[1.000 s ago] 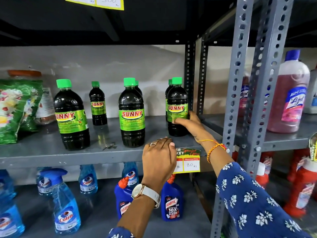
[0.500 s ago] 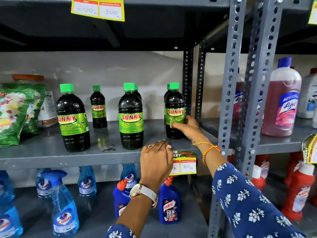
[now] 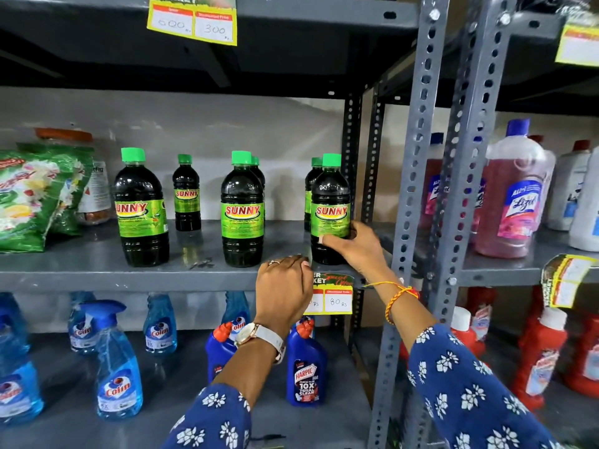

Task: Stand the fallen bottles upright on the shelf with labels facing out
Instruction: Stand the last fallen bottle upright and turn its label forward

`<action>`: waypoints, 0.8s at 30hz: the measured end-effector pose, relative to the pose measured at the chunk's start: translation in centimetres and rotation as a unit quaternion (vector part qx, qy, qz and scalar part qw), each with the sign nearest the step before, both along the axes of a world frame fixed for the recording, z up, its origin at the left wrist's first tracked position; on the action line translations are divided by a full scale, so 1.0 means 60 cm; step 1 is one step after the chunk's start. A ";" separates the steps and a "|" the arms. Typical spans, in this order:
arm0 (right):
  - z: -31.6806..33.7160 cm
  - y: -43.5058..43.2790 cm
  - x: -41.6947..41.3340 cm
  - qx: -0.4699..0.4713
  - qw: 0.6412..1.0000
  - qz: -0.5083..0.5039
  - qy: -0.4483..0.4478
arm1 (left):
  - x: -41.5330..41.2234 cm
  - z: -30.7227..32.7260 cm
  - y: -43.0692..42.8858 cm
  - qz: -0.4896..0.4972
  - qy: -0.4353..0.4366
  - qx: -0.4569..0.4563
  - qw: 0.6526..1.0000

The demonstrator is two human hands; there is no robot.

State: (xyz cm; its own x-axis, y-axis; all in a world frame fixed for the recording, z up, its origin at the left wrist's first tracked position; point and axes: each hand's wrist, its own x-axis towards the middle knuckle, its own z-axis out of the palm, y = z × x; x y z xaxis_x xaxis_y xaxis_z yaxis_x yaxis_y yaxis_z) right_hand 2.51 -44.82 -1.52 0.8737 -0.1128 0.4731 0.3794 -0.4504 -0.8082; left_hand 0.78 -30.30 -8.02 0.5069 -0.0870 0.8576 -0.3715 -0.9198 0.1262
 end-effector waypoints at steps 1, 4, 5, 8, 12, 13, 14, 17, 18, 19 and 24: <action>-0.002 -0.001 -0.004 -0.002 1.000 -0.003 -0.009 | -0.001 0.000 0.000 0.000 0.000 -0.001 1.000; -0.005 0.000 -0.011 0.002 1.000 -0.004 -0.025 | -0.004 0.001 0.001 -0.004 -0.002 -0.003 1.000; -0.006 0.001 -0.013 0.000 1.000 -0.005 -0.029 | -0.004 0.001 0.001 -0.005 -0.003 -0.003 1.000; -0.009 0.001 -0.016 0.002 0.999 -0.008 -0.042 | -0.005 0.002 0.000 -0.006 -0.007 0.001 1.000; -0.011 0.001 -0.016 0.004 0.999 -0.003 -0.046 | -0.006 0.002 0.000 -0.003 -0.012 0.001 1.000; -0.011 0.000 -0.016 0.005 0.999 -0.002 -0.048 | -0.006 0.003 0.000 -0.004 -0.005 0.002 1.000; -0.011 0.000 -0.016 0.005 0.999 0.000 -0.048 | -0.005 0.003 0.000 -0.003 -0.001 0.004 1.000; -0.013 0.000 -0.017 0.005 0.999 0.004 -0.050 | -0.007 0.003 0.000 -0.003 0.009 0.004 1.000; -0.013 0.001 -0.016 0.004 0.999 0.003 -0.052 | -0.009 0.004 0.000 -0.008 0.013 0.005 1.000; -0.013 0.003 -0.015 0.004 0.999 0.000 -0.053 | -0.009 0.004 0.001 -0.013 0.018 0.009 1.000; -0.023 0.017 -0.034 0.020 0.994 -0.053 -0.097 | -0.032 0.017 0.028 -0.149 0.081 -0.097 0.981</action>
State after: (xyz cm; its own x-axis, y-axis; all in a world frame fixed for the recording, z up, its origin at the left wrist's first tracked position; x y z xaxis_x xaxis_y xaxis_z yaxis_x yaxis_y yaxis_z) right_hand 0.48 -43.82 -2.91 0.7484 -0.2213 0.6252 0.4823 -0.4654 -0.7421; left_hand -1.14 -28.61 -6.98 0.6154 -0.0951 0.7824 -0.5803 -0.7265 0.3682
